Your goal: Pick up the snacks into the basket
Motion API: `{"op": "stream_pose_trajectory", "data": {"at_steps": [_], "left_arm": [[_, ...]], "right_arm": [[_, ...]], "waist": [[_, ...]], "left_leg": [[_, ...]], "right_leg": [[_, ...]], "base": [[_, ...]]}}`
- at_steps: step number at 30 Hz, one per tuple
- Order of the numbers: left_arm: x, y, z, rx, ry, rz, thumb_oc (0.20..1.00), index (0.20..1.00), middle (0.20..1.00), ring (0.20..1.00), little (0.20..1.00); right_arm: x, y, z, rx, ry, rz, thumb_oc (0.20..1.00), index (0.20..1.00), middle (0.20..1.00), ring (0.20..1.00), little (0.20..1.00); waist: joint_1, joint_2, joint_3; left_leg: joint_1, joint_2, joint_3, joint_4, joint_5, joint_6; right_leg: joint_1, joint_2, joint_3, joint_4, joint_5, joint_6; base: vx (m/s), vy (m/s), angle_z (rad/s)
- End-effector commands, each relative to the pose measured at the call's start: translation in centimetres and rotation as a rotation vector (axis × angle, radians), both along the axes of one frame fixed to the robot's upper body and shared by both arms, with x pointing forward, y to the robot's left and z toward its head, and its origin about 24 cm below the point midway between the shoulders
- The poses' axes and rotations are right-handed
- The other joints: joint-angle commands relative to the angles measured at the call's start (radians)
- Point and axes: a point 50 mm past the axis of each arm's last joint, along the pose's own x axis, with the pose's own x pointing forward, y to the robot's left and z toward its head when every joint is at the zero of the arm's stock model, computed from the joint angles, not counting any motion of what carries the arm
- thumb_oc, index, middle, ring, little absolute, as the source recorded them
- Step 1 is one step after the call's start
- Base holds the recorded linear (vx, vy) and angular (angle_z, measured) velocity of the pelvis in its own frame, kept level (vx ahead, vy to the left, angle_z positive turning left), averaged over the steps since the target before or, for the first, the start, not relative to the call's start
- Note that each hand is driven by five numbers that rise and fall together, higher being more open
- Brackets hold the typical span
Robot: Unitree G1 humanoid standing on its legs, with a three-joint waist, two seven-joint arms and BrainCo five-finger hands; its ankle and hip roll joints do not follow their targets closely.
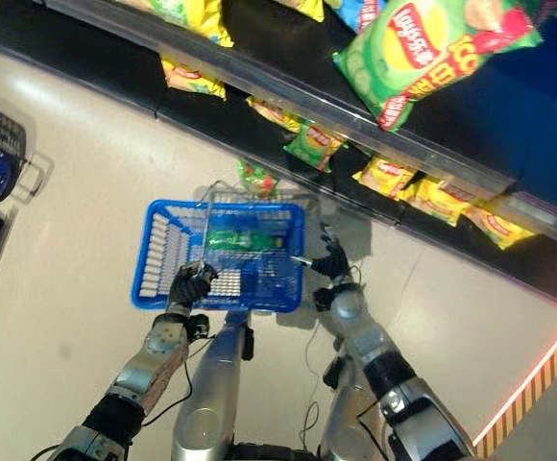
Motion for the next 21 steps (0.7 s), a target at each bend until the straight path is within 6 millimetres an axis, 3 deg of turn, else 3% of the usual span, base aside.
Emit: {"op": "stream_pose_trajectory", "data": {"at_steps": [1,12,17,21], "left_arm": [[1.2,-0.4,4.0,-0.006,-0.230,-0.020,0.200,0.200,0.200,0.200,0.200],[0.1,2.9,1.5,0.045,-0.119,0.114,0.200,0.200,0.200,0.200,0.200],[-0.4,3.9,0.2,0.073,-0.056,0.145,0.200,0.200,0.200,0.200,0.200],[-1.0,4.4,-1.4,0.084,0.025,0.174,0.200,0.200,0.200,0.200,0.200]], "right_arm": [[0.2,-0.7,2.9,0.054,-0.160,-0.024,1.000,1.000,1.000,1.000,1.000],[-3.7,-5.3,2.8,0.113,-0.221,-0.165,1.000,1.000,1.000,1.000,1.000],[-4.5,-5.7,3.1,0.116,-0.241,-0.155,1.000,1.000,1.000,1.000,1.000],[-4.7,-4.8,5.0,0.131,-0.326,-0.083,1.000,1.000,1.000,1.000,1.000]], "waist": [[-0.002,-0.015,-0.004],[-0.059,-0.039,-0.004],[-0.073,-0.042,-0.004],[-0.082,-0.041,-0.004]], "left_leg": [[0.034,-0.035,0.033,-0.012,-0.075,0.006],[0.075,-0.027,0.066,-0.013,-0.081,0.003],[0.098,-0.026,0.075,-0.016,-0.083,0.003],[0.136,-0.023,0.086,-0.027,-0.081,0.000]], "right_leg": [[-0.071,-0.019,0.037,0.025,0.076,0.014],[-0.052,-0.002,0.071,0.011,0.077,0.012],[-0.040,0.001,0.080,0.013,0.074,0.010],[-0.015,0.003,0.088,0.008,0.076,0.009]], "base": [[0.00,0.006,-0.16],[0.00,0.001,-0.09],[0.00,-0.006,-0.14],[0.01,-0.017,-0.08]]}}
